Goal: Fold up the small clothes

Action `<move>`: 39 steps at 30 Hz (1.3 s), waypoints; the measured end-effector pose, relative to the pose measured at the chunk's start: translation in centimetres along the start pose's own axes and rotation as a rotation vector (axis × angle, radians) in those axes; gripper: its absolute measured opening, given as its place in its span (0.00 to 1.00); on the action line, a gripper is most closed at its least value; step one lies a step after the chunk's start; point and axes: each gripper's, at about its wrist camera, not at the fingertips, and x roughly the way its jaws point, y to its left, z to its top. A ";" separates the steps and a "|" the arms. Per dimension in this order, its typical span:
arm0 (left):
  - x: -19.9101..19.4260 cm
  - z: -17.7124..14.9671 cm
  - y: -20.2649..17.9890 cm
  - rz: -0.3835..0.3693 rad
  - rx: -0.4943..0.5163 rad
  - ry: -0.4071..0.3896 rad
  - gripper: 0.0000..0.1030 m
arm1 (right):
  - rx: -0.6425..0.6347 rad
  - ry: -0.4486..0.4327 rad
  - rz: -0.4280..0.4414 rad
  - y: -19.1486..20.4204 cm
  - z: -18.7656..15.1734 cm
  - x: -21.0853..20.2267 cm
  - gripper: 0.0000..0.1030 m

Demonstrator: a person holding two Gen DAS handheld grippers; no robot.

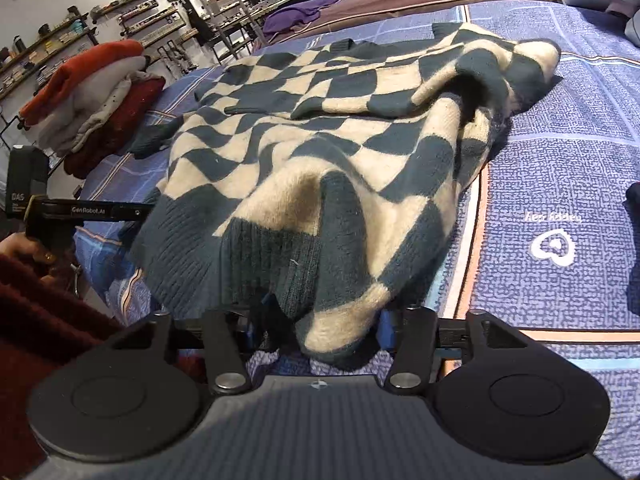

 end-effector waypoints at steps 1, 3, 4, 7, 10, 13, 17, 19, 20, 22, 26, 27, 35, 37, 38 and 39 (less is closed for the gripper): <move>-0.2 0.1 0.1 -0.003 -0.016 0.004 0.14 | 0.007 0.009 0.011 0.1 0.3 0.0 0.38; -1.4 0.4 0.3 0.004 -0.035 -0.009 0.14 | 0.025 0.007 0.013 0.3 0.9 -0.9 0.25; -2.3 0.6 0.5 0.004 -0.043 -0.031 0.13 | 0.046 0.000 0.028 0.2 1.2 -1.8 0.24; -6.0 1.5 0.8 0.003 -0.031 -0.097 0.13 | 0.124 -0.047 0.100 -0.3 2.5 -6.0 0.21; -8.6 1.9 1.0 0.026 -0.011 -0.101 0.13 | 0.134 -0.040 0.129 -0.4 2.9 -9.8 0.19; -8.7 1.1 2.1 0.057 -0.036 -0.030 0.13 | 0.099 0.036 0.089 -0.5 2.0 -11.6 0.09; -5.7 -1.8 4.6 0.108 -0.108 0.109 0.13 | 0.150 0.145 0.026 -1.7 -1.0 -9.3 0.09; -5.2 -2.6 5.5 0.111 -0.137 0.106 0.14 | 0.141 0.205 -0.019 -2.2 -2.7 -7.9 0.09; -5.2 -2.7 5.9 0.101 -0.157 0.099 0.14 | 0.127 0.212 -0.070 -2.3 -3.3 -7.2 0.09; -5.1 -2.6 6.0 0.104 -0.144 0.105 0.17 | 0.108 0.254 -0.127 -2.5 -4.1 -6.0 0.10; -5.6 -1.9 5.5 0.159 -0.077 0.139 0.41 | 0.078 0.290 -0.143 -2.4 -4.0 -5.8 0.17; -6.0 -1.7 5.4 0.196 -0.064 0.141 0.63 | 0.052 0.285 -0.161 -2.2 -3.7 -6.2 0.22; -10.1 1.6 5.7 0.209 -0.120 -0.049 0.77 | -0.024 0.051 -0.309 -3.2 1.6 -10.4 0.54; -8.8 3.3 4.5 0.187 -0.096 -0.080 0.77 | -0.080 -0.018 -0.360 -3.6 3.3 -9.5 0.54; -7.7 4.3 3.7 0.182 -0.074 -0.090 0.77 | -0.102 -0.050 -0.381 -3.9 4.2 -8.6 0.54; -6.5 5.3 2.7 0.174 -0.046 -0.104 0.77 | -0.110 -0.077 -0.390 -4.3 5.0 -7.7 0.54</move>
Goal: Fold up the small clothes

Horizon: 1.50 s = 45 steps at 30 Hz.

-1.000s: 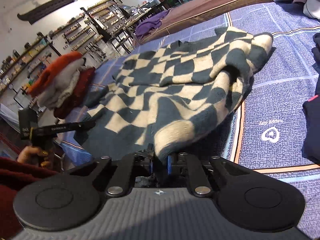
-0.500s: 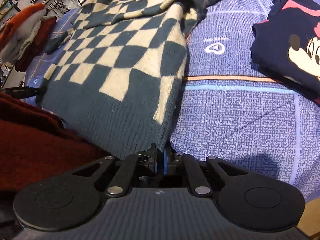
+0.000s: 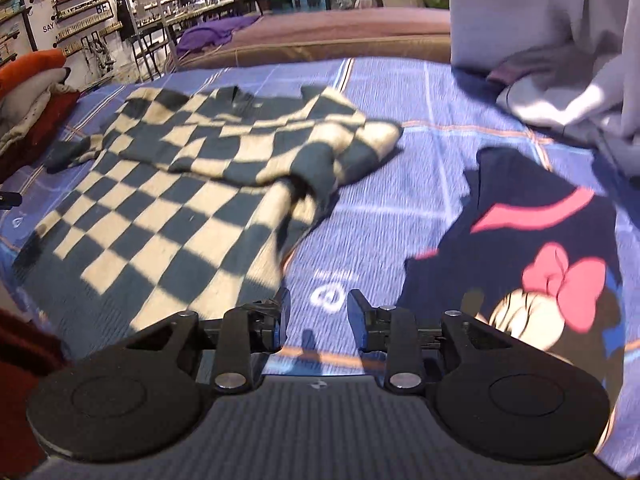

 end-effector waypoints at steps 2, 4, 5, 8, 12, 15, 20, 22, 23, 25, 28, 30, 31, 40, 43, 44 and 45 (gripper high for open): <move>2.5 1.5 -2.3 0.000 0.055 -0.009 0.77 | 0.003 -0.025 -0.005 -0.1 1.2 2.7 0.54; 5.2 2.6 -4.6 0.002 0.109 0.003 0.77 | 0.018 -0.028 -0.013 0.1 2.1 5.3 0.54; 6.3 3.2 -5.7 -0.008 0.132 0.009 0.77 | 0.028 -0.033 -0.014 0.3 2.4 6.4 0.54; 9.1 4.1 -7.7 -0.019 0.158 0.019 0.77 | 0.059 -0.021 -0.068 0.5 3.0 9.5 0.53; 11.3 5.0 -8.2 -0.017 0.112 0.021 0.77 | 0.187 -0.048 -0.029 -0.2 2.5 11.6 0.47; 12.0 5.8 -7.8 -0.026 0.063 0.008 0.77 | 0.113 -0.068 -0.045 0.2 2.9 10.6 0.16; 14.2 7.3 -7.6 0.003 0.052 0.008 0.76 | -0.163 -0.067 -0.273 0.8 3.7 6.7 0.14; 15.5 7.8 -7.7 0.032 0.048 0.027 0.75 | -0.252 -0.033 -0.345 1.4 3.5 6.2 0.14; 16.0 8.1 -7.8 0.037 0.045 0.027 0.75 | -0.265 -0.010 -0.360 1.6 3.3 6.4 0.15; 16.6 8.4 -8.3 0.032 0.051 0.013 0.75 | -0.253 0.027 -0.341 1.7 2.7 7.2 0.18; 17.0 8.4 -9.7 0.064 0.144 0.006 0.75 | -0.305 0.066 -0.350 2.6 2.2 7.2 0.24; 18.2 7.9 -10.7 0.135 0.242 0.031 0.75 | -0.294 0.025 -0.385 3.1 2.5 5.4 0.36; 19.0 7.5 -10.8 0.167 0.263 0.054 0.76 | -0.277 -0.008 -0.394 3.3 2.7 4.3 0.40; 19.9 7.0 -10.0 0.178 0.234 0.049 0.83 | -0.097 -0.138 -0.103 3.1 5.9 4.8 0.65; 19.8 6.8 -9.6 0.179 0.227 0.042 0.91 | -0.062 -0.096 -0.073 3.6 5.7 7.8 0.65; 19.8 6.8 -9.3 0.176 0.217 0.042 0.91 | -0.070 -0.078 -0.086 3.7 5.5 8.8 0.65; 19.8 6.7 -9.1 0.170 0.207 0.044 0.92 | -0.075 -0.046 -0.111 3.9 5.1 9.9 0.65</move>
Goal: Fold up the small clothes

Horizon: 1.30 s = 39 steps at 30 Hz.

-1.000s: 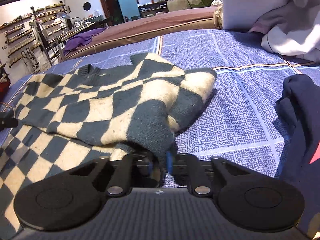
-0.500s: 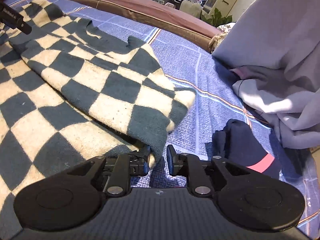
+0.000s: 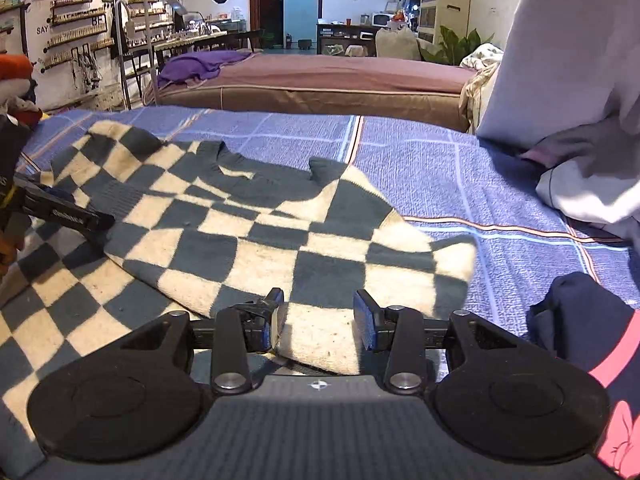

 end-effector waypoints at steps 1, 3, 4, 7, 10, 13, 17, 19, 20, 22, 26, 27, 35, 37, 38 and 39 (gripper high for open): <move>0.1 0.0 0.1 -0.005 -0.005 0.002 0.93 | -0.004 0.037 -0.028 0.0 -0.5 1.3 0.65; 0.1 0.0 0.2 -0.007 0.004 0.001 0.94 | 0.040 0.043 -0.025 -0.6 -1.6 2.3 0.66; 0.1 0.0 0.2 -0.008 0.008 0.000 0.95 | 0.060 0.037 -0.024 -0.7 -1.7 2.1 0.66; -0.1 0.2 0.4 -0.011 0.000 0.011 0.95 | 0.023 0.051 -0.040 -0.2 -1.4 1.1 0.67; -2.1 0.7 0.1 -0.021 -0.030 -0.031 0.94 | 0.039 0.001 -0.013 -0.1 -1.1 -0.5 0.71; -4.7 1.6 -1.4 -0.126 -0.026 -0.116 0.92 | 0.047 -0.024 0.021 0.2 0.0 -1.0 0.76; -5.1 3.5 -5.9 -0.244 0.014 -0.113 0.84 | 0.035 -0.042 0.044 1.0 2.0 0.7 0.81; -3.8 4.3 -8.8 -0.267 0.048 -0.081 0.68 | 0.047 -0.020 0.055 1.4 2.6 2.2 0.84; -2.9 4.7 -10.3 -0.284 0.070 -0.062 0.64 | 0.043 0.005 0.051 1.7 2.6 3.1 0.87; -1.3 5.6 -13.1 -0.307 0.107 -0.023 0.47 | 0.032 0.050 0.030 2.3 2.1 4.4 0.87; 1.0 6.8 -17.9 -0.340 0.207 0.020 0.43 | 0.022 0.076 0.011 3.1 0.2 3.9 0.88; 1.6 6.9 -18.9 -0.330 0.249 0.037 0.43 | 0.020 0.086 0.018 3.3 -0.2 3.3 0.88; 4.4 8.5 -19.2 -0.240 0.287 0.014 0.69 | 0.037 0.119 0.158 1.0 -0.7 -1.2 0.93; 3.7 9.0 -18.3 -0.251 0.260 0.013 0.63 | 0.091 0.019 0.142 0.3 1.1 -2.0 1.00; 3.0 9.2 -17.7 -0.253 0.227 -0.004 0.62 | 0.092 -0.027 0.108 0.2 1.8 -2.0 1.00; 2.0 9.3 -17.1 -0.271 0.184 -0.033 0.62 | 0.079 -0.062 0.059 0.3 2.6 -1.4 1.00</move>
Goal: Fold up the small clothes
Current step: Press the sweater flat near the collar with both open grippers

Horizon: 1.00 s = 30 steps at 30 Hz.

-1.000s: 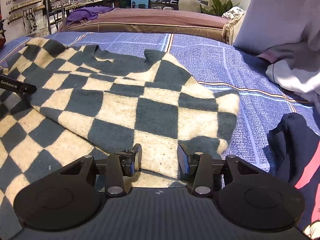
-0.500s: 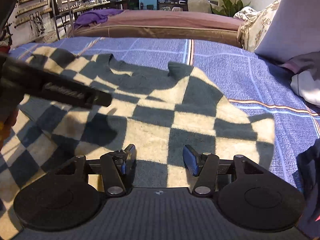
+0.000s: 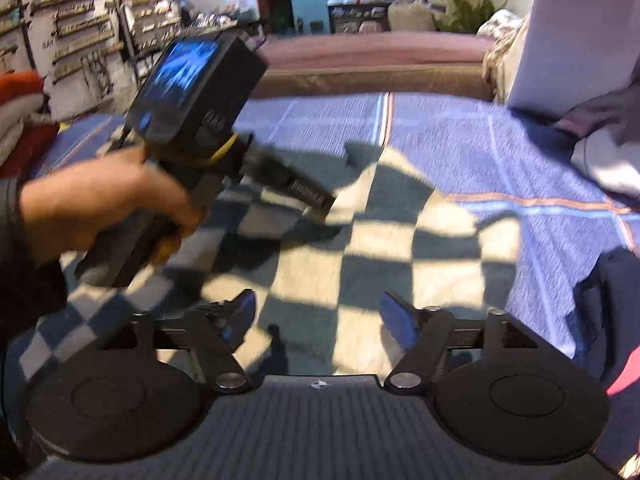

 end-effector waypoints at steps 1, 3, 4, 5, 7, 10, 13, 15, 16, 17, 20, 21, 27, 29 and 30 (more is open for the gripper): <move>-1.1 -0.1 0.3 -0.024 -0.032 -0.030 0.62 | -0.014 -0.001 -0.047 0.1 0.4 1.0 1.00; -2.6 -0.5 -0.1 -0.073 -0.021 -0.042 0.62 | -0.018 0.071 -0.113 0.2 0.7 3.9 1.00; -2.8 -0.9 -0.7 -0.076 0.021 -0.025 0.60 | -0.011 0.121 -0.119 0.2 0.3 5.4 1.00; -2.7 -1.5 -1.5 -0.071 0.067 -0.003 0.57 | -0.017 0.200 -0.116 0.5 -0.4 6.8 1.00; -1.4 -2.6 -2.6 -0.070 0.127 0.048 0.51 | -0.060 0.174 -0.146 1.5 -2.2 7.2 1.00; 0.0 -4.0 -3.2 -0.032 0.159 0.017 0.66 | -0.004 0.136 -0.126 0.9 -3.9 5.4 1.00; 1.3 -3.2 -3.0 0.059 0.159 0.031 1.00 | -0.019 0.153 -0.084 0.6 -5.3 3.2 1.00; 2.1 -2.6 -1.7 0.003 0.101 0.056 1.00 | -0.076 0.187 -0.061 0.9 -6.0 2.2 1.00; 2.1 -2.3 -1.2 -0.012 0.088 0.068 1.00 | -0.093 0.183 -0.055 1.1 -6.2 1.8 1.00; 1.9 -2.0 -0.8 -0.011 0.086 0.070 1.00 | -0.094 0.173 -0.048 1.0 -6.2 1.3 1.00; -1.3 -2.1 0.9 0.025 0.029 -0.025 0.97 | -0.063 0.125 -0.033 0.7 -5.2 -0.5 1.00; -2.7 -2.4 1.9 0.017 -0.023 -0.066 0.97 | -0.031 0.080 -0.027 0.4 -4.6 -1.3 1.00; -5.7 -5.3 2.8 0.086 -0.050 -0.092 0.81 | 0.002 -0.034 -0.140 0.1 -0.9 1.0 1.00; -4.3 -6.4 1.6 0.141 0.048 -0.048 0.81 | 0.037 -0.020 -0.131 0.1 -0.5 3.3 1.00; -3.4 -7.0 1.3 0.164 0.075 -0.016 0.82 | 0.045 -0.016 -0.081 0.1 -0.6 4.4 1.00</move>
